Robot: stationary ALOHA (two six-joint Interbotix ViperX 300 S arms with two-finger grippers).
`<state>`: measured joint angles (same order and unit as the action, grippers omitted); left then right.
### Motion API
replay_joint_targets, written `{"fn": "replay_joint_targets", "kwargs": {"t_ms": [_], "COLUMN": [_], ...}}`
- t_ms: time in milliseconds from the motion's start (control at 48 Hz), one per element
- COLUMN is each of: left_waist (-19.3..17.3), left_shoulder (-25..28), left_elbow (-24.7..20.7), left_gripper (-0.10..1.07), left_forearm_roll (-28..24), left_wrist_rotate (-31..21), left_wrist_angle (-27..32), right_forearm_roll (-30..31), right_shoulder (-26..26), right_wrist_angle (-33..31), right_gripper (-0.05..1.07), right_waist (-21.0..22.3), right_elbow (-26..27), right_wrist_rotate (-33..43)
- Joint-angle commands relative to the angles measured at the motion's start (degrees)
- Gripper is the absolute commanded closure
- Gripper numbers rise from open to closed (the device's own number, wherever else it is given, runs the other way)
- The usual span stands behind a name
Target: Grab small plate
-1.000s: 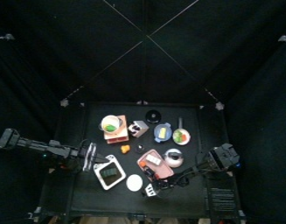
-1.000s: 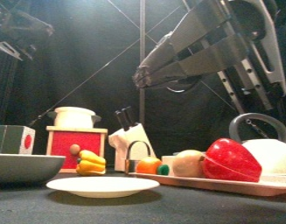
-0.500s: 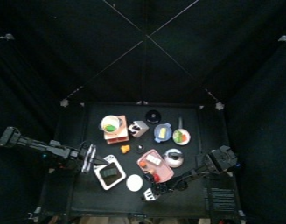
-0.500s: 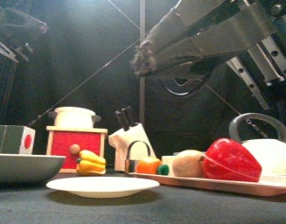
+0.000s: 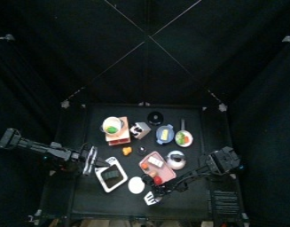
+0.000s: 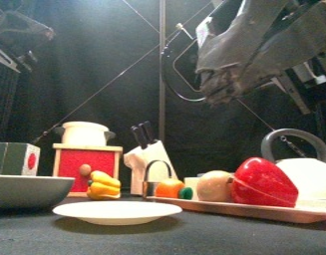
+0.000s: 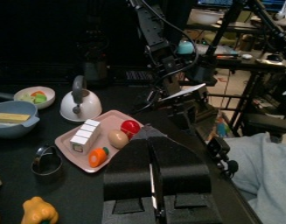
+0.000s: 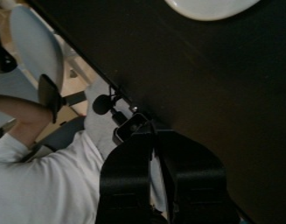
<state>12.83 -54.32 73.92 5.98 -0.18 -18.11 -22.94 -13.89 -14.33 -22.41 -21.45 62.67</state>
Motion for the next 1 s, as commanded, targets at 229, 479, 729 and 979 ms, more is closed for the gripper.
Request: {"fn": "replay_joint_targets", "kwargs": {"t_ms": [229,479,729,979], "left_waist": [0.2,0.2,0.2,0.2], "left_shoulder": [0.2,0.2,0.2,0.2], "left_elbow": [-0.5,-0.4,-0.5,-0.5], "left_gripper": [1.00,1.00,1.00,1.00], "left_forearm_roll": [1.0,1.1,1.0,1.0], "left_wrist_rotate": [0.0,0.0,0.1,0.1], "left_wrist_angle": [-0.5,-0.5,-0.5,-0.5], "right_forearm_roll": [6.2,18.5,39.6,48.8], "right_shoulder": [1.1,0.7,1.3,1.4], "right_wrist_angle": [-9.2,-21.4,-25.2,-20.0], "right_gripper": [1.00,1.00,1.00,0.96], "right_waist": [1.7,1.2,-3.4,-6.4], "right_elbow": [7.8,10.0,11.4,7.2], "right_wrist_rotate": [0.4,15.4,35.4,51.6]}}
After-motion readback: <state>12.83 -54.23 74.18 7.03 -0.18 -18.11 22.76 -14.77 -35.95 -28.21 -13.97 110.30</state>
